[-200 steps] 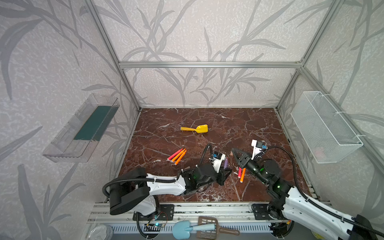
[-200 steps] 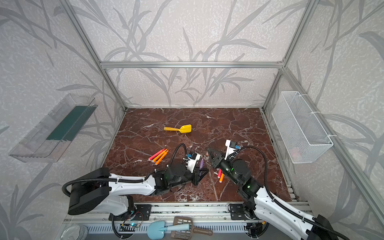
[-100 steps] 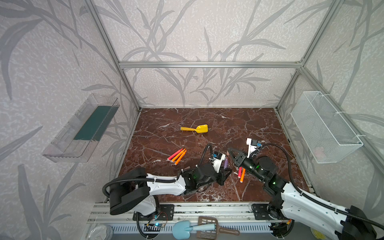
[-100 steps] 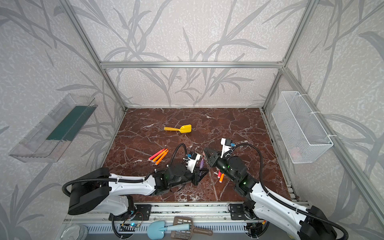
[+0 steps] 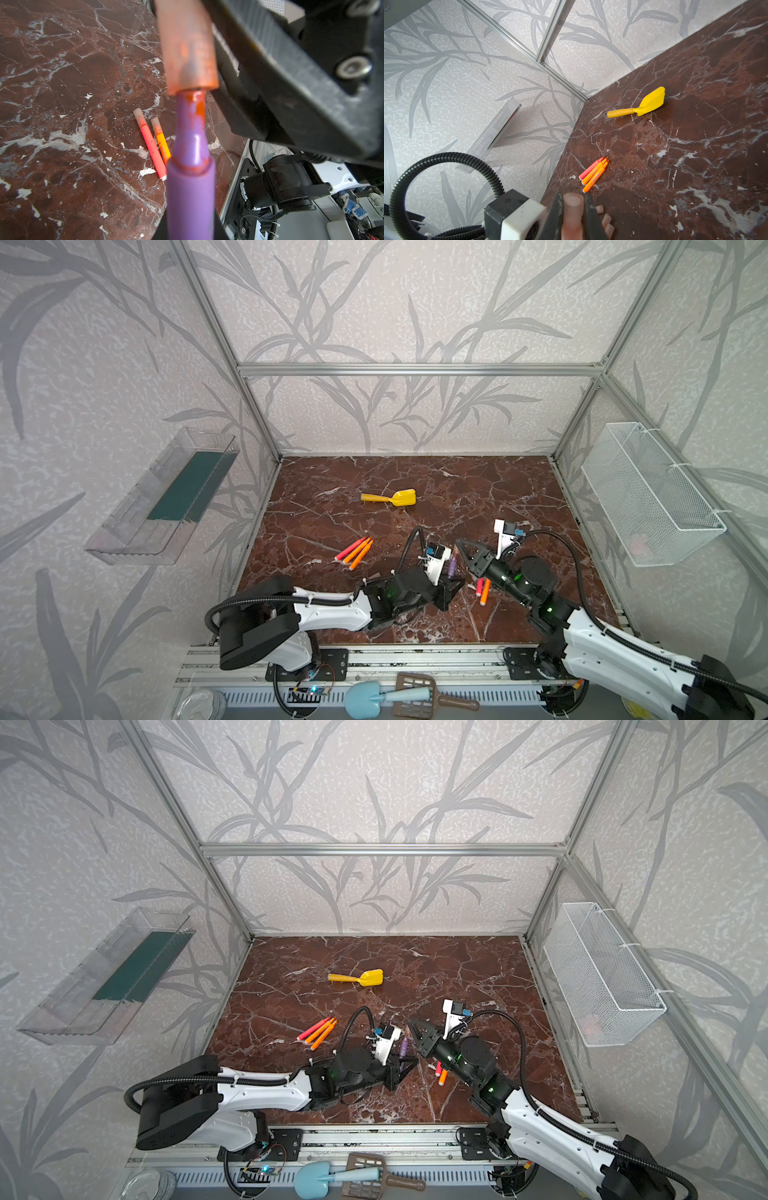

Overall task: Insert the pens into the pen caps
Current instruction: 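Push the pale pink cap down onto the purple marker tip with the right gripper, then open the right gripper off the cap while the left gripper holds the capped marker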

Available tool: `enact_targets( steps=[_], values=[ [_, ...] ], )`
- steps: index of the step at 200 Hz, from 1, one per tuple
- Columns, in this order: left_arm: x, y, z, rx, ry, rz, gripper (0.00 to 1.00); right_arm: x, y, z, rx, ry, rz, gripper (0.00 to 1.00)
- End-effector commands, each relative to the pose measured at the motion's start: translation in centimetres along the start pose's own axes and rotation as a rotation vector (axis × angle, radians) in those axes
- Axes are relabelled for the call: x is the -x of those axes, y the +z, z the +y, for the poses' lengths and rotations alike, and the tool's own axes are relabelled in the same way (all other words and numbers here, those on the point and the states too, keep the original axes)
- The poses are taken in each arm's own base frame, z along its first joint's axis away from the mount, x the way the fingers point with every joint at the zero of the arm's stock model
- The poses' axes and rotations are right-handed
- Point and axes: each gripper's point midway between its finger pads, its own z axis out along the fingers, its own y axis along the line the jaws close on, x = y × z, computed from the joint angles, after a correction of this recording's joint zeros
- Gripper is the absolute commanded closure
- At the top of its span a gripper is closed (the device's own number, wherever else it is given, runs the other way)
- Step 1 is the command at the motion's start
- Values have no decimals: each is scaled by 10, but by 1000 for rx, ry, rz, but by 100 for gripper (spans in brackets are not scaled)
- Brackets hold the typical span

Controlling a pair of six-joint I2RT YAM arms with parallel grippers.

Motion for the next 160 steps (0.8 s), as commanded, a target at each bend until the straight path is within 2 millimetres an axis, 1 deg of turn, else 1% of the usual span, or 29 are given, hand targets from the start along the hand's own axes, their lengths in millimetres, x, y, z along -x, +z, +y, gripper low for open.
enact_targets(
  steps=[1,37,68,71,75,108,140,160],
  values=[
    [14,0,-9,-29,-10,-45,100,-3,-4,2,24,-7,6,100],
    [17,1,-12,-56,-23,-51,100,-9,-6,15,101,-32,22,100],
    [19,3,-13,-86,-33,-43,100,-17,-8,17,133,-50,45,100],
    [19,3,-13,-88,-35,-43,100,-13,-8,22,157,-53,31,100],
    [19,4,-13,-95,-38,-41,100,-13,-9,23,166,-56,30,100],
    [26,2,-15,-132,-62,-44,100,-19,-11,24,196,-69,40,100],
    [33,-5,-16,-141,-63,-61,100,-23,-17,20,204,-80,39,100],
    [36,-10,-16,-138,-58,-71,100,-24,-21,23,224,-87,37,100]
  ],
)
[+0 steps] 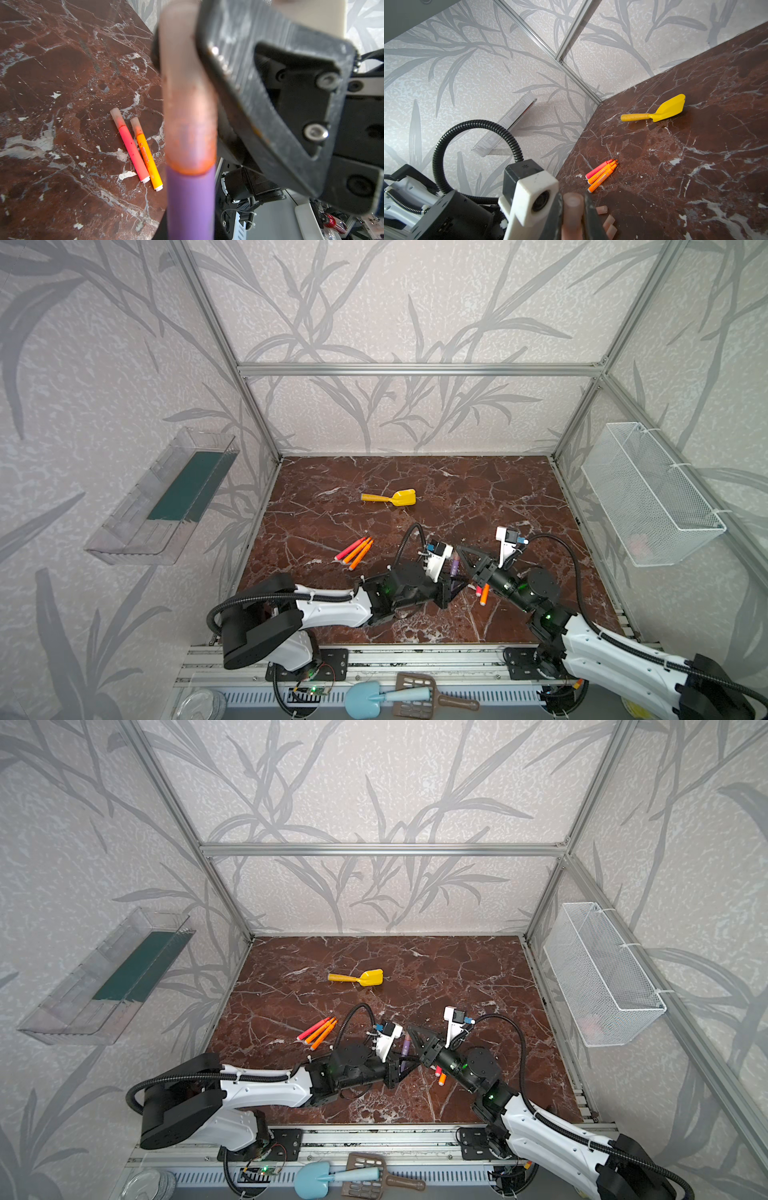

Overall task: Insert the pens into the pen caps
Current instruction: 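Open the right gripper off the cap while the left gripper holds the capped marker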

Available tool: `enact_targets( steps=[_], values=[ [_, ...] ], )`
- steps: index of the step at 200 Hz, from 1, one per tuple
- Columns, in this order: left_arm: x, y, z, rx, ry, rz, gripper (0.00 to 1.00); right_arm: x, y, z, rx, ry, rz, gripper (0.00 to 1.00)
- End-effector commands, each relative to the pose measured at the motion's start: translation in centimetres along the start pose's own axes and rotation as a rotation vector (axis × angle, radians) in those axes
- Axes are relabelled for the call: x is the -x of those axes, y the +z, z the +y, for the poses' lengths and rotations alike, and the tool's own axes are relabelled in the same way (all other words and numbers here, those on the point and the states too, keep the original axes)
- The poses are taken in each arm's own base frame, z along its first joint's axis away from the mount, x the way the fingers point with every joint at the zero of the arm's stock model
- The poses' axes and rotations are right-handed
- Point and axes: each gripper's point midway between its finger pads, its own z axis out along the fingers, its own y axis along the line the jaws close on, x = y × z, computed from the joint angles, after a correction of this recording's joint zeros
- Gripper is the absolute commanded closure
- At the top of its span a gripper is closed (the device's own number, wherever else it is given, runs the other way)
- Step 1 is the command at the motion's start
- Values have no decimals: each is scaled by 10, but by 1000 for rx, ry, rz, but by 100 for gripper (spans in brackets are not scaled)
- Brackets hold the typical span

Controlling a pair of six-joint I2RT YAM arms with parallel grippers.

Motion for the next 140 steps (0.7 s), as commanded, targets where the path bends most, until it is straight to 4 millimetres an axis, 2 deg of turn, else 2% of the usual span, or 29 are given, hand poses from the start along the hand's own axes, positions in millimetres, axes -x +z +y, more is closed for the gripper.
enact_targets(
  steps=[1,46,91,121,140],
  values=[
    [29,-9,-8,-23,-5,-98,100,-10,-6,16,92,-21,41,100],
    [33,-13,-12,-23,9,-100,100,-12,-8,19,95,-13,63,100],
    [23,-14,0,24,27,-72,100,-8,-8,11,9,-32,68,66],
    [11,-16,10,51,33,-51,100,8,-15,17,-9,-65,16,47],
    [4,-16,11,57,52,-29,100,19,-18,16,-39,-79,-25,39]
  ],
)
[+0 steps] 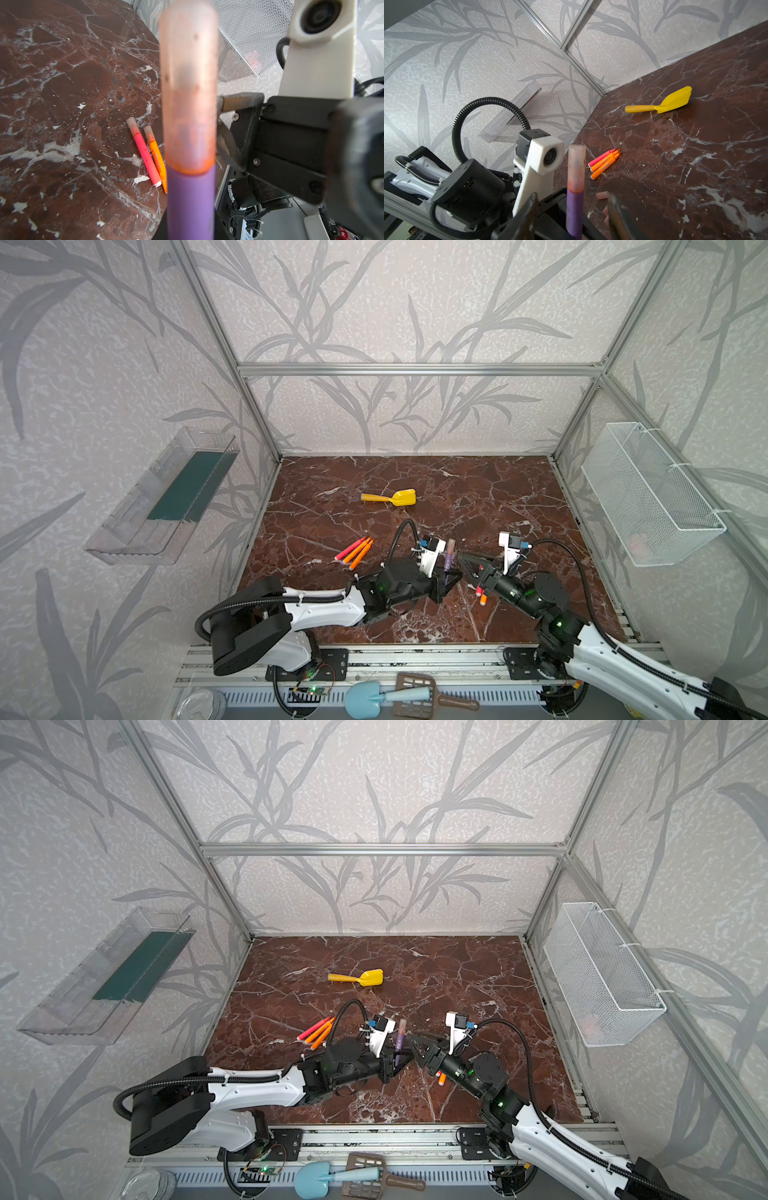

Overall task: Insert the pens into the pen caps
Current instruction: 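Open the right gripper off the cap while the left gripper holds the capped marker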

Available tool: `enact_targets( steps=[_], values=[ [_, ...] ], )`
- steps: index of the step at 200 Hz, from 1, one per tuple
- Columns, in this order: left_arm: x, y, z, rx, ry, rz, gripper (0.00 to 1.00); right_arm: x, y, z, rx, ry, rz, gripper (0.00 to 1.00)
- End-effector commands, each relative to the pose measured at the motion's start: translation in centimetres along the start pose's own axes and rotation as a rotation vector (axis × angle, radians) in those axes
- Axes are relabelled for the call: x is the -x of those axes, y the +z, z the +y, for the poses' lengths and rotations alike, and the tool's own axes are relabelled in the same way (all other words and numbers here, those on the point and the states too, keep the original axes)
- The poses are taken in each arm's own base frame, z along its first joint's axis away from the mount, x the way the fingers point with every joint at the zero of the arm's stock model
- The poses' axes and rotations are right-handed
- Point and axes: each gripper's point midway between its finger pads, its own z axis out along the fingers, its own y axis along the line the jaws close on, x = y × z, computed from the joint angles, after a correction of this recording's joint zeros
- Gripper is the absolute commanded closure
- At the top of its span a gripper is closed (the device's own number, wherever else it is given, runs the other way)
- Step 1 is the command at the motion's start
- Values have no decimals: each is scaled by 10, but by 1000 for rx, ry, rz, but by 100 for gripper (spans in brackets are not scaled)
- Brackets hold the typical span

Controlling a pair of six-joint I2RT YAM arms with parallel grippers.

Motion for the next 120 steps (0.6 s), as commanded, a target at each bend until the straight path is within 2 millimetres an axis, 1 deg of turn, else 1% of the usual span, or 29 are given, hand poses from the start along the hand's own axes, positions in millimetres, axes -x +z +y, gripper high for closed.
enact_targets(
  steps=[1,19,44,67,81,93,120],
  values=[
    [-3,-4,1,13,31,-1,100,19,-2,6,-34,-38,-52,38],
    [-10,-1,-2,19,59,24,100,25,-2,7,-54,-43,-62,37],
    [-18,4,-6,39,102,47,100,29,6,7,-74,-36,-57,37],
    [-23,7,-7,61,127,60,100,30,14,-4,-146,-13,-51,37],
    [-25,8,-8,73,144,67,100,28,18,-10,-173,-4,-42,39],
    [-26,9,-9,85,159,74,100,27,23,-10,-174,0,-30,40],
    [-24,8,-10,102,172,66,100,20,30,-14,-200,8,16,48]
  ],
)
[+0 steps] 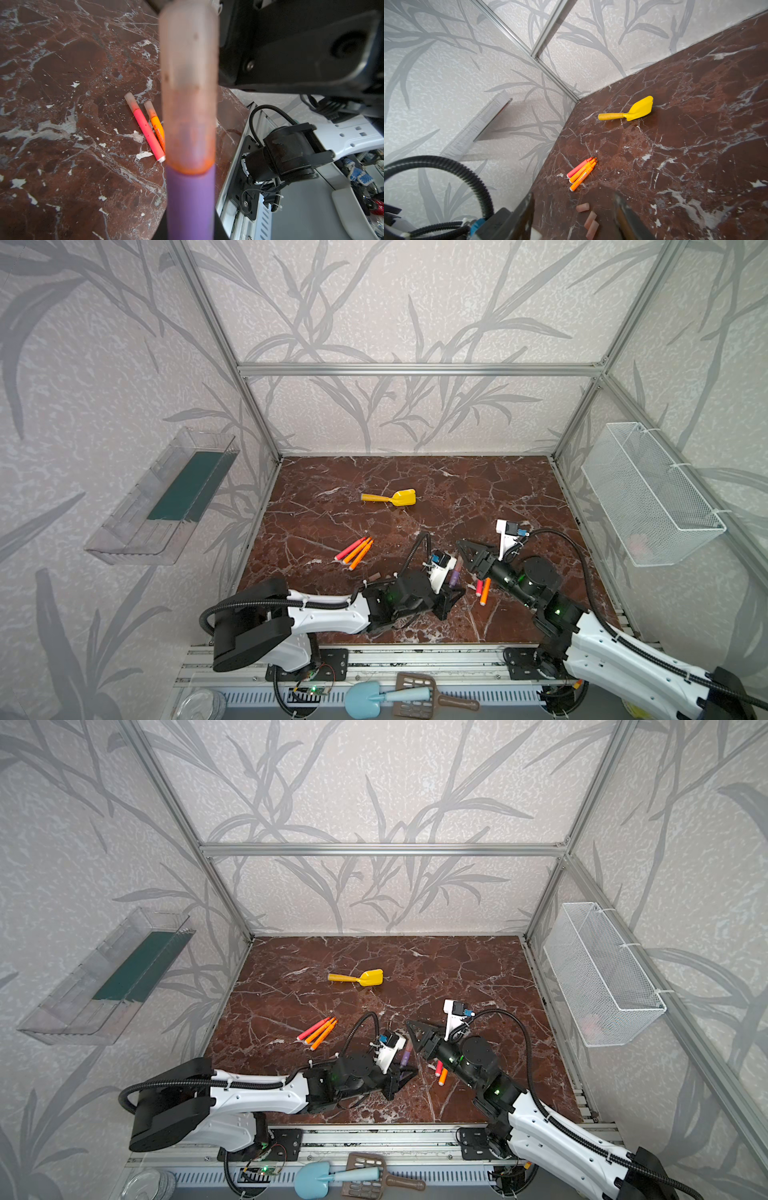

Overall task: Insert the pens into the pen caps
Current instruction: 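Open the right gripper off the cap while the left gripper holds the capped marker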

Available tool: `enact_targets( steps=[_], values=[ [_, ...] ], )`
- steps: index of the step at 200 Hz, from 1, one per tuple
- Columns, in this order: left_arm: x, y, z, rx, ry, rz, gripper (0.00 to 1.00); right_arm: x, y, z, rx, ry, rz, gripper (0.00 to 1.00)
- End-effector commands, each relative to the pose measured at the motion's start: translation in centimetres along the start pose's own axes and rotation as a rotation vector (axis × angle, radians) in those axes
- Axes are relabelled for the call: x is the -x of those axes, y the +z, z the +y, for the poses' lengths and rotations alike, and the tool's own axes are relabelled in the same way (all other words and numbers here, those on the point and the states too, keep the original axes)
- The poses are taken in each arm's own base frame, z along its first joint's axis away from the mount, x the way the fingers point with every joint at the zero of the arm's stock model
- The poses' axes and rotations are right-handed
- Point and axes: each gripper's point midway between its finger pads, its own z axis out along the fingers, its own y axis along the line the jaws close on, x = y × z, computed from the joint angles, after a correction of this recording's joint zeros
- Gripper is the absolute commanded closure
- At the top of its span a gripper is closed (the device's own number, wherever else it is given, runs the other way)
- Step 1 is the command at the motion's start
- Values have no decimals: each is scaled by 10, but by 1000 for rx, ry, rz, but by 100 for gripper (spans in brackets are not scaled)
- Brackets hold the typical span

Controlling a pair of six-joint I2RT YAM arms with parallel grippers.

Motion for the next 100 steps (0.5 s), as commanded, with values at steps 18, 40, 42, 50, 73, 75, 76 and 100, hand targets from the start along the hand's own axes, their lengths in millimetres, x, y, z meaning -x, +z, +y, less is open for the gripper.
enact_targets(
  steps=[18,40,42,50,73,75,76,100],
  values=[
    [10,0,2,47,37,-28,100,3,7,7,-9,8,21,52],
    [11,1,3,54,41,-25,100,0,10,10,4,8,49,54],
    [11,1,3,55,41,-25,100,-1,10,11,5,9,51,54],
    [11,2,3,54,41,-25,100,-2,11,11,5,11,60,54],
    [13,2,1,48,41,-26,100,-8,13,6,-12,19,79,55],
    [13,2,0,47,42,-26,100,-8,14,6,-13,21,80,56],
    [13,2,0,46,43,-26,100,-8,14,5,-14,21,81,56],
    [15,3,-3,38,44,-24,100,-14,18,6,-5,26,108,57]
  ],
)
